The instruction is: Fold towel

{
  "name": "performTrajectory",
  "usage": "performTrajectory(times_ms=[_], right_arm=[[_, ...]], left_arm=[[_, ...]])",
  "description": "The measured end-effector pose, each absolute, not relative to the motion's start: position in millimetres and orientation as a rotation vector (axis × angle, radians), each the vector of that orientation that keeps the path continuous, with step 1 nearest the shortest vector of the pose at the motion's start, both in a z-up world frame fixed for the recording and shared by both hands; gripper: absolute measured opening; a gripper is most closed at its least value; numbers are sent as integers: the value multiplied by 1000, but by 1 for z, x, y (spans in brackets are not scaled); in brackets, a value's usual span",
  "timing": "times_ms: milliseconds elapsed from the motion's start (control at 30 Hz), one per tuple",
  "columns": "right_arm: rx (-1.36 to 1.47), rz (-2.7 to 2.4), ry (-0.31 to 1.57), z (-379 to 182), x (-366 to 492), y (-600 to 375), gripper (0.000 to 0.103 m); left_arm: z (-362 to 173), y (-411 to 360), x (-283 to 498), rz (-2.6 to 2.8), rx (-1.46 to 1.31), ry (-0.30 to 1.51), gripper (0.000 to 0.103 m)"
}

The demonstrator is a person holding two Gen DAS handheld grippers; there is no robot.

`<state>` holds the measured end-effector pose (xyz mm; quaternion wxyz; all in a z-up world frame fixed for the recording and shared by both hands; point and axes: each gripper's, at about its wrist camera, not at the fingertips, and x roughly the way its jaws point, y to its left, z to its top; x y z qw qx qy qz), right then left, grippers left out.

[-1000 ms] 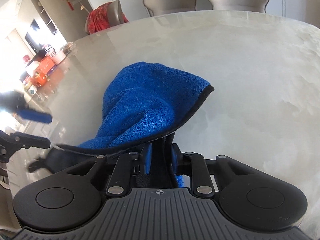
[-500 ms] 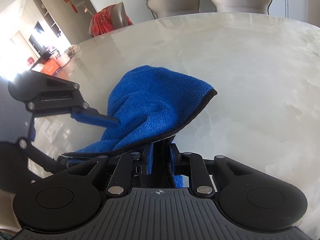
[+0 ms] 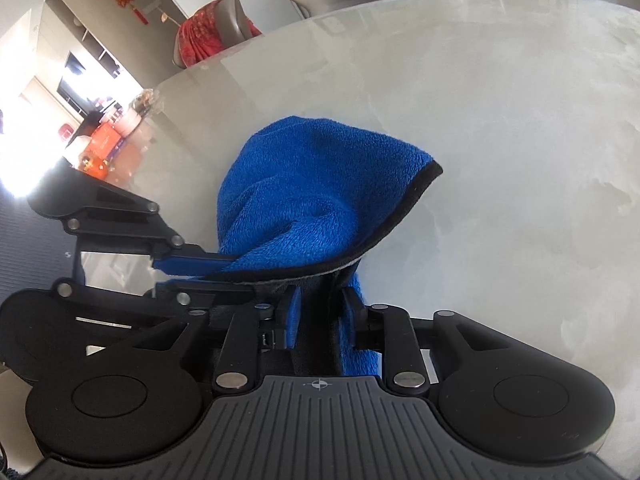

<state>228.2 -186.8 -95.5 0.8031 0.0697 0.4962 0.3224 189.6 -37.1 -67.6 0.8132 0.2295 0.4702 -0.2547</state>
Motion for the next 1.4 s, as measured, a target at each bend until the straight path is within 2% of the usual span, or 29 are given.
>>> performTrajectory(times_ms=[67,100,133,200,533,700,733,867,967,1033,1067,1133,1400], right_arm=[[113,681,1042,-94,228,-181,27],[81,681,1026,-93,226,-178,24],[50,680,1010,-92,223,-175,12],[24,685,987,-90,218,-174,5],[8,489,909,-61,188,-235,4],[-20,413,962,-54,166,-246,4],[-52,401,979,-56,163,-246,4],[-65,417,1016,-59,160,-248,7],[-33,450,976,-54,171,-240,11],[2,483,954,-54,180,-234,31],[30,507,944,-55,189,-228,33],[57,541,959,-60,207,-217,33],[56,584,1049,-85,251,-188,34]], left_arm=[[-64,-29,190,-516,456,995,9],[-62,-25,190,-495,439,991,9],[-60,-20,190,-475,422,987,9],[-55,-9,192,-435,391,990,9],[-44,85,178,-183,160,1014,10],[-47,90,165,-174,171,1036,11],[-50,87,163,-170,191,1043,14],[-52,81,166,-194,226,1035,15],[-39,72,166,-223,257,975,24],[-30,64,170,-259,266,927,38],[-23,57,172,-287,275,899,41],[-20,36,180,-354,331,861,46],[-69,-9,213,-475,478,936,46]])
